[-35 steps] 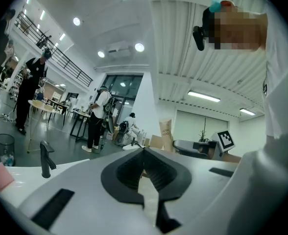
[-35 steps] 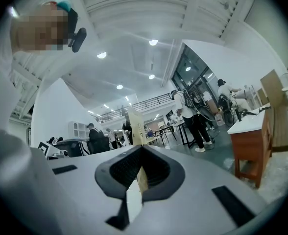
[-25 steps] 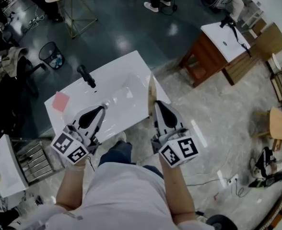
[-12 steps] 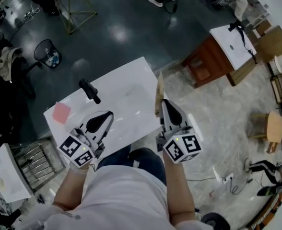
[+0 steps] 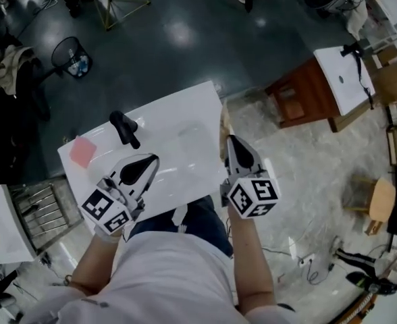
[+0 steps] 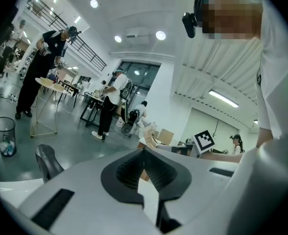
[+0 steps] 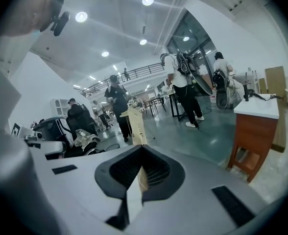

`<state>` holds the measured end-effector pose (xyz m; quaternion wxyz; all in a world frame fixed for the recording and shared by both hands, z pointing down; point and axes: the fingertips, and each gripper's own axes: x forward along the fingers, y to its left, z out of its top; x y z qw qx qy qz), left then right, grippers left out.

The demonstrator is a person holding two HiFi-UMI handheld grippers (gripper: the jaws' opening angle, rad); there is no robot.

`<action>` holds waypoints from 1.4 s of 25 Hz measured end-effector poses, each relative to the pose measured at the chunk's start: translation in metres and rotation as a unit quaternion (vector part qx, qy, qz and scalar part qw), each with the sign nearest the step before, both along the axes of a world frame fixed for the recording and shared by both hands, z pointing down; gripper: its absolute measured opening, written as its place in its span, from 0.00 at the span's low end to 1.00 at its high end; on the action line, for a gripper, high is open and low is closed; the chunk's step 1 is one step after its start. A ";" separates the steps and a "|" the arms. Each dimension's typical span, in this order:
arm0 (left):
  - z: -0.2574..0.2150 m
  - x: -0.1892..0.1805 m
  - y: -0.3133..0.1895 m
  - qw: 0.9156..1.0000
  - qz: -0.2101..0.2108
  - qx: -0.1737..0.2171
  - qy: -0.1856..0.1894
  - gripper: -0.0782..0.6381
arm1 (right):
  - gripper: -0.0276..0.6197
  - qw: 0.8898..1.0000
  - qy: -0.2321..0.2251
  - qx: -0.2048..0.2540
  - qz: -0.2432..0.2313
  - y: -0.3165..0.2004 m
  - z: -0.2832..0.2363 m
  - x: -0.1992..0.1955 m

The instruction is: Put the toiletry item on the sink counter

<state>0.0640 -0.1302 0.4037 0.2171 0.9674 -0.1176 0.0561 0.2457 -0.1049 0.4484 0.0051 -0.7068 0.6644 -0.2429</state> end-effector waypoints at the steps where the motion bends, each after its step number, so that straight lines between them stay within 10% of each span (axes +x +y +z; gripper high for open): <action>1: 0.003 0.002 -0.004 1.000 -0.008 -0.001 -0.004 0.13 | 0.07 1.000 -0.002 -0.008 -0.008 -0.007 0.007 0.004; 14: 0.037 0.027 -0.040 0.991 -0.125 -0.024 -0.047 0.13 | 0.07 0.992 -0.043 -0.081 -0.088 -0.083 0.095 0.049; 35: 0.092 0.027 -0.028 0.974 -0.195 -0.075 -0.081 0.13 | 0.07 0.974 -0.104 -0.168 -0.109 -0.126 0.192 0.067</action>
